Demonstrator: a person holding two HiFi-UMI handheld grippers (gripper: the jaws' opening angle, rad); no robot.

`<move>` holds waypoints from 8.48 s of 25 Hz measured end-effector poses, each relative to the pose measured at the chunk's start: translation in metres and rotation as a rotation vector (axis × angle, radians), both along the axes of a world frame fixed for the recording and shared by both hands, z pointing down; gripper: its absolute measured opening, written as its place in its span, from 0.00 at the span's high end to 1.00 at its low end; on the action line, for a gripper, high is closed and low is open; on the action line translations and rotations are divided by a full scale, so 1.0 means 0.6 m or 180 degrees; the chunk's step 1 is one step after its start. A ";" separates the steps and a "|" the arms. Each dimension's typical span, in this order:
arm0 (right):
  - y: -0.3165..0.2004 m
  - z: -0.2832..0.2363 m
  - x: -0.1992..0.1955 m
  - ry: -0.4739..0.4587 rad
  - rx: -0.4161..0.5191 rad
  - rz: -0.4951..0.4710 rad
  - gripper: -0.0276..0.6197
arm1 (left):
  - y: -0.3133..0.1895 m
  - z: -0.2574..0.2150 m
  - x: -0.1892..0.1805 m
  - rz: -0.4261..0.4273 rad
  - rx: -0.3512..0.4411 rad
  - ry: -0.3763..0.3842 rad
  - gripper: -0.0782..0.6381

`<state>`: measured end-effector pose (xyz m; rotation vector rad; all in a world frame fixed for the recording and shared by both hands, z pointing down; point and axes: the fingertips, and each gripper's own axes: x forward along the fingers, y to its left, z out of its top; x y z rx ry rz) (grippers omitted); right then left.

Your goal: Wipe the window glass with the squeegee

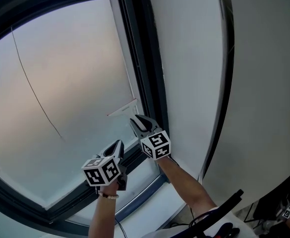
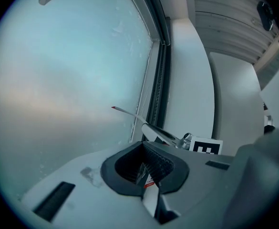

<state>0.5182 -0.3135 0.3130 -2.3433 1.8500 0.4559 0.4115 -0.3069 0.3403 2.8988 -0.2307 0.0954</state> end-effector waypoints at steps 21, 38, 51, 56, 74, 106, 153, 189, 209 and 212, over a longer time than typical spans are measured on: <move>-0.003 0.172 0.003 0.0069 -0.0198 0.0018 0.82 | -0.016 0.126 0.002 -0.0215 -0.0182 -0.0319 0.89; -0.002 0.298 0.006 0.0001 -0.0624 0.0030 0.82 | -0.022 0.202 0.016 -0.0362 -0.0371 -0.0466 0.89; 0.003 0.324 0.003 -0.0048 -0.0806 0.0079 0.82 | -0.009 0.234 -0.017 -0.0344 -0.0558 -0.0515 0.89; 0.032 0.287 -0.018 -0.0128 -0.0749 0.0151 0.82 | -0.001 0.218 -0.050 -0.0370 -0.0565 -0.0462 0.89; 0.125 0.209 -0.180 -0.0094 -0.0591 0.0353 0.82 | 0.041 0.180 -0.182 -0.0191 -0.0382 -0.0201 0.89; 0.050 -0.377 -0.245 0.0598 0.0680 0.0107 0.82 | -0.008 -0.303 -0.206 -0.0524 0.1026 0.0544 0.89; -0.068 -0.513 -0.193 0.0640 0.0944 -0.0047 0.82 | -0.070 -0.287 -0.168 -0.0637 0.0887 0.0564 0.89; -0.050 -0.042 -0.182 0.0358 0.0228 0.0009 0.82 | -0.055 -0.077 -0.178 -0.0601 0.0455 0.0188 0.89; -0.043 0.237 -0.158 0.0025 -0.0372 -0.0050 0.82 | -0.073 0.067 -0.159 -0.0685 0.0063 -0.0103 0.89; -0.039 0.265 -0.156 -0.0041 -0.0440 -0.0053 0.82 | -0.074 0.087 -0.159 -0.0713 0.0002 -0.0151 0.89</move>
